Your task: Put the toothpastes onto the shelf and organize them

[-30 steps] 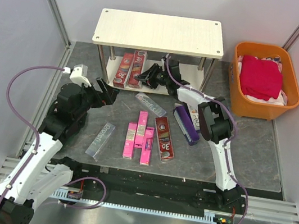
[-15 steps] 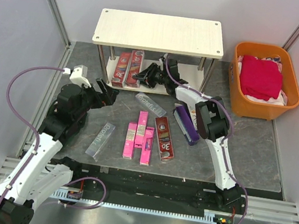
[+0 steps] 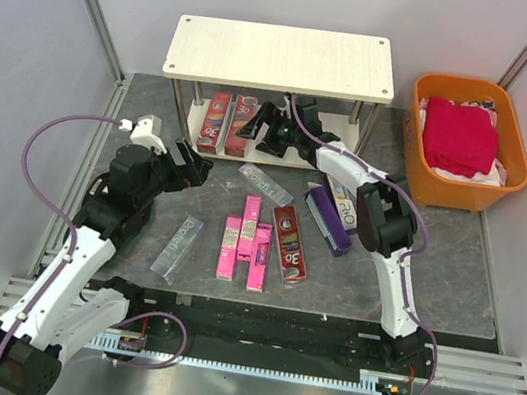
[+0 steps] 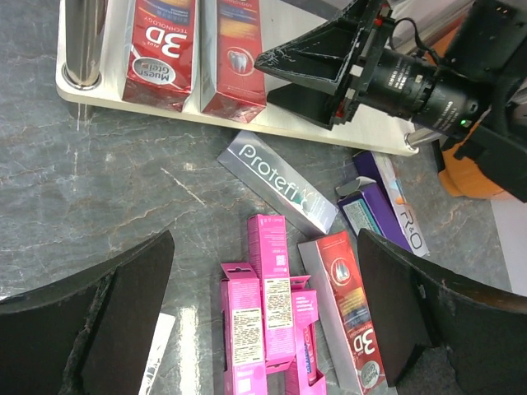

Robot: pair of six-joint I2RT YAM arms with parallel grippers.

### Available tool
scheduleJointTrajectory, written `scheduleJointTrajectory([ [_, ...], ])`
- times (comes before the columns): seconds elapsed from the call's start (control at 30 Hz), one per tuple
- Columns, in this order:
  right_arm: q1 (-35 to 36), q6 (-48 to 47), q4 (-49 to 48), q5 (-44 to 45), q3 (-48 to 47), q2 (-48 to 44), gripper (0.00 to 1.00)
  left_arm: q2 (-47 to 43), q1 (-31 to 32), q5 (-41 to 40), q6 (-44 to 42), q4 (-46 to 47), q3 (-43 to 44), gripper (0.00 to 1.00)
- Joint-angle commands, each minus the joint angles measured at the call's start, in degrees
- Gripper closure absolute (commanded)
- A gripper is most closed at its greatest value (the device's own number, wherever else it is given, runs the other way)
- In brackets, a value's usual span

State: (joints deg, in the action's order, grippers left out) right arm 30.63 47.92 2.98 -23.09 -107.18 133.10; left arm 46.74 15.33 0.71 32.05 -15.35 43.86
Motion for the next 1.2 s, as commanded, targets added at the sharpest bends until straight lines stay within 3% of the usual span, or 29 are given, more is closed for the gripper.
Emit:
scheduleJointTrajectory([
  [0.0, 0.13, -5.73, 7.65, 4.98, 1.70, -2.75, 0.02, 0.63, -0.22, 1.22, -1.90, 1.03, 0.44, 0.00],
  [0.47, 0.83, -9.25, 7.47, 7.89, 13.66, -12.86, 0.02, 3.09, -0.22, 3.95, -1.64, 1.73, 0.53, 0.00],
  [0.77, 2.50, -12.06, 8.09, 8.23, 23.94, -24.71, 0.02, 6.69, -0.22, 8.78, -2.70, 2.08, 0.79, 0.00],
  [1.17, 4.70, -17.24, 11.69, 17.81, 36.33, -39.57, 0.02, 14.86, 2.68, 13.79, -4.37, 4.01, 2.46, 0.00],
])
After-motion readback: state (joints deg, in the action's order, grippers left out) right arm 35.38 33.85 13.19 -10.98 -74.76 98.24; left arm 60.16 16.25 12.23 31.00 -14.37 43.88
